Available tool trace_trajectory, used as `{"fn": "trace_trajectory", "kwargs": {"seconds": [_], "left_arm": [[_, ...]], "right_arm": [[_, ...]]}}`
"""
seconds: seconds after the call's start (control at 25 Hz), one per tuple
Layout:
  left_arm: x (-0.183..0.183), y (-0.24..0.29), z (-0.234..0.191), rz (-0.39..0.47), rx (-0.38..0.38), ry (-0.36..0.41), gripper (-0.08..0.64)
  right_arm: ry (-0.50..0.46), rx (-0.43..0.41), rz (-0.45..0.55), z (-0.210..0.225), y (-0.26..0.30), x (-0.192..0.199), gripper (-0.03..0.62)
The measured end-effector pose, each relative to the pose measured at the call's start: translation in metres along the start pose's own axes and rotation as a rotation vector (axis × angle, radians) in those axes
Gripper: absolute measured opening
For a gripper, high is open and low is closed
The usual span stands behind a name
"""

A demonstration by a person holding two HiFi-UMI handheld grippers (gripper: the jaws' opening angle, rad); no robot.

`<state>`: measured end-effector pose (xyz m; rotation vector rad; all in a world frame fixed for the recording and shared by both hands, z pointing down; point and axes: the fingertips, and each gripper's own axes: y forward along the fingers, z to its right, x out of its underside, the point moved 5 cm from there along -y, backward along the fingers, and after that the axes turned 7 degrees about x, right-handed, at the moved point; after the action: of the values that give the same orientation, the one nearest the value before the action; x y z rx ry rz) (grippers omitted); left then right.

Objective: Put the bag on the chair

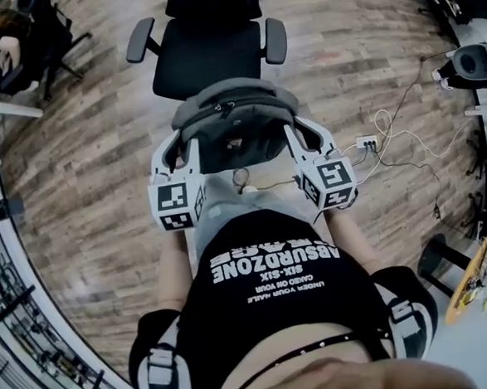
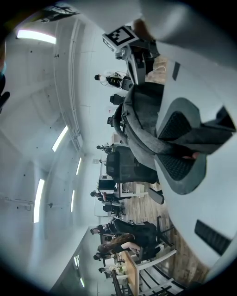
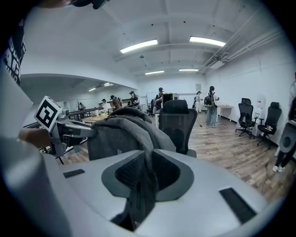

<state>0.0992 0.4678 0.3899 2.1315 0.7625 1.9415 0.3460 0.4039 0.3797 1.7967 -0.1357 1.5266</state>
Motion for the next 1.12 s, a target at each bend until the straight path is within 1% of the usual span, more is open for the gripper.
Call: {"fn": "trace_trajectory", "kwargs": {"seconds": [0.2,0.36,0.64,0.88,1.12], "left_arm": [[-0.017,0.032,-0.04,-0.017,0.014,0.006,0.101],[-0.033,0.047,-0.061,-0.03,0.027,0.022,0.101],[-0.052,0.069,-0.095,-0.028,0.036,0.008,0.101],[-0.056,0.082,-0.129,-0.051,0.054,-0.01,0.101],[-0.057,0.092,-0.156,-0.058,0.087,-0.005,0.101]], "right_arm": [[-0.001,0.012,-0.022,0.001,0.047,-0.021,0.067],[0.006,0.025,-0.026,0.002,0.072,-0.037,0.068],[0.0,0.037,-0.042,-0.001,0.111,-0.058,0.069],[-0.003,0.042,-0.062,-0.012,0.143,-0.071,0.069],[0.002,0.059,-0.085,-0.023,0.169,-0.075,0.068]]}}
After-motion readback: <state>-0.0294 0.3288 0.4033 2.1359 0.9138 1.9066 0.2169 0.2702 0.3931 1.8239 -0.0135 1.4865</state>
